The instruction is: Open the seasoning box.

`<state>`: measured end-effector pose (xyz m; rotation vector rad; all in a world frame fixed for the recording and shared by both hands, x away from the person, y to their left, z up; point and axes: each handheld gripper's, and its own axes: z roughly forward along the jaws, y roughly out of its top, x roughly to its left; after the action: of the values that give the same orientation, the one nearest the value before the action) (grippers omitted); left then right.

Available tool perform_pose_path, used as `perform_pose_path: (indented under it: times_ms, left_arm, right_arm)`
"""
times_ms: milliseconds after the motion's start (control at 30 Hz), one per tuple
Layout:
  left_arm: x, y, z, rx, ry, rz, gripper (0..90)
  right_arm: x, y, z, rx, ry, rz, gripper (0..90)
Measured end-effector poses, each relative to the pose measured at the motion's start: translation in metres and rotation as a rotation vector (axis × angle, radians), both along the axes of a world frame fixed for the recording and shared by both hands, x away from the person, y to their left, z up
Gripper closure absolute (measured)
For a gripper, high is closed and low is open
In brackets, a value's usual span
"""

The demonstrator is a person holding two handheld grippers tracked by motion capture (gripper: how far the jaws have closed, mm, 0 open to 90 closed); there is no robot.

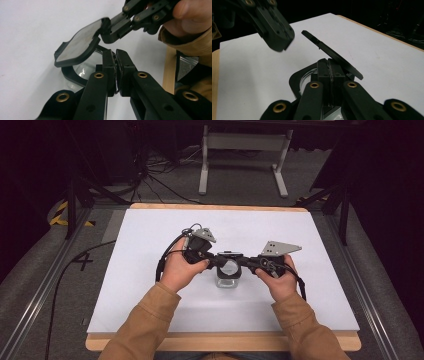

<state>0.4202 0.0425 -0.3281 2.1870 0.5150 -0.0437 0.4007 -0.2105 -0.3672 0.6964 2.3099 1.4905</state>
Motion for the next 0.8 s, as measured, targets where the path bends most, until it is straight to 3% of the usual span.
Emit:
perform_pose_path:
  times_ms: [100,333,567,733,800]
  left_arm:
    - [0.004,-0.004,-0.003,0.012,-0.012,0.014,87.1]
    - [0.011,-0.003,0.0,-0.059,-0.036,0.055,89.4]
    - [0.018,-0.002,0.004,-0.062,-0.057,0.089,89.3]
    - [0.026,-0.002,0.003,-0.071,-0.067,0.11,88.8]
    - [0.029,-0.003,0.003,-0.071,-0.064,0.122,88.5]
  right_arm:
    - [0.0,0.0,0.0,0.001,-0.001,0.003,90.0]
    - [-0.001,0.004,-0.007,-0.027,0.025,0.024,90.0]
    - [-0.004,0.004,-0.015,-0.061,0.076,0.037,90.0]
    - [-0.006,0.001,-0.019,-0.075,0.088,0.026,90.0]
    - [-0.007,0.0,-0.021,-0.057,0.086,0.025,90.0]
